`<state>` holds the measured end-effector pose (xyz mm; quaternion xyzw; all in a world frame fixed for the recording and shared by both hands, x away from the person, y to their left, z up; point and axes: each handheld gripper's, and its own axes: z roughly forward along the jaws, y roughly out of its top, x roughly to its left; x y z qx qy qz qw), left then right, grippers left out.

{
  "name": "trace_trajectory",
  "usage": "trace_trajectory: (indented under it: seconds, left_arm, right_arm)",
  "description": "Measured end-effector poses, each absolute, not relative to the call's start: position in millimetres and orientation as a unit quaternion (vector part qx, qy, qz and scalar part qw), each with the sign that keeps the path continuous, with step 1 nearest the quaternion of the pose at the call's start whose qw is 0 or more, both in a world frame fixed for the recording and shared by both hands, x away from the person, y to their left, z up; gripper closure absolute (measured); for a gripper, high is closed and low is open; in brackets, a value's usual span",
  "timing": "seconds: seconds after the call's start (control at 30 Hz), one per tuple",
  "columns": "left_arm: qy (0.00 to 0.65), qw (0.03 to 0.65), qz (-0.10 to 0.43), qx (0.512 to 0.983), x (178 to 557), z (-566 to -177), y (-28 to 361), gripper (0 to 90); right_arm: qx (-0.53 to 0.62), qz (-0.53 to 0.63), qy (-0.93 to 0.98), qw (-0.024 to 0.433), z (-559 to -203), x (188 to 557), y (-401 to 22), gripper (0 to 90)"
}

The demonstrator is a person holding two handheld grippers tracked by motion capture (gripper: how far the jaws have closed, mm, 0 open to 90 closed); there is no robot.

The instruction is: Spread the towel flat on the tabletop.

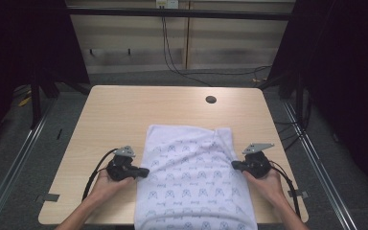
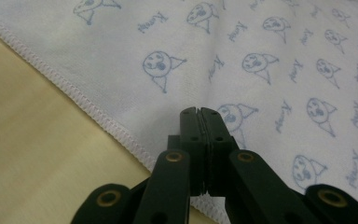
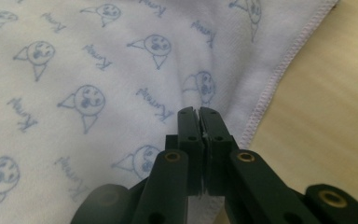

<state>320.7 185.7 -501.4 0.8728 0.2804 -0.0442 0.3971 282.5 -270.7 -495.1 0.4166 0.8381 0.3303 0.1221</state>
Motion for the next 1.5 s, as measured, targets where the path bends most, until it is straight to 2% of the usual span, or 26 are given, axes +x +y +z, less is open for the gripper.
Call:
trace_trajectory:
  seconds: [0.07,0.2,0.27,0.33,0.47,0.67,0.83,1.07,1.2,1.3,1.33,1.37,1.4,1.5]
  left_arm:
    - [0.271,0.394,-0.058,0.876,308,-500,190,86.4]
    - [0.242,0.389,-0.095,0.884,283,-498,193,82.2]
    - [0.234,0.398,-0.087,0.883,279,-495,194,80.9]
    - [0.244,0.417,-0.071,0.873,289,-489,196,79.5]
    - [0.289,0.437,-0.035,0.851,327,-485,197,79.4]
    - [0.344,0.443,-0.004,0.828,384,-493,192,73.4]
    - [0.368,0.443,-0.007,0.817,406,-501,190,65.7]
    - [0.366,0.437,-0.003,0.822,407,-508,183,61.2]
    - [0.359,0.431,0.005,0.828,406,-509,179,65.8]
    - [0.335,0.419,0.01,0.844,401,-508,174,82.8]
    - [0.329,0.415,0.011,0.848,400,-508,172,85.7]
    - [0.328,0.414,0.011,0.849,398,-506,171,86.9]
    - [0.328,0.418,0.01,0.847,397,-505,172,87.4]
    - [0.333,0.438,0.013,0.835,394,-496,179,87.6]
  right_arm:
    - [0.412,0.331,0.841,0.12,-495,276,-270,88.2]
    - [0.388,0.339,0.853,0.086,-493,236,-268,88.0]
    - [0.383,0.34,0.856,0.071,-492,220,-268,85.9]
    - [0.379,0.343,0.857,0.072,-490,212,-271,79.7]
    - [0.392,0.371,0.836,0.101,-480,230,-278,76.7]
    - [0.424,0.392,0.803,0.146,-470,288,-289,72.8]
    - [0.438,0.403,0.789,0.152,-475,322,-286,65.6]
    - [0.442,0.393,0.795,0.133,-490,332,-279,57.9]
    - [0.441,0.385,0.801,0.124,-494,332,-275,61.6]
    - [0.43,0.381,0.811,0.115,-496,330,-268,73.5]
    - [0.427,0.383,0.811,0.111,-496,329,-267,78.8]
    - [0.424,0.386,0.812,0.106,-495,328,-266,84.6]
    - [0.424,0.389,0.811,0.105,-493,327,-265,86.6]
    - [0.428,0.4,0.803,0.112,-486,324,-269,88.5]
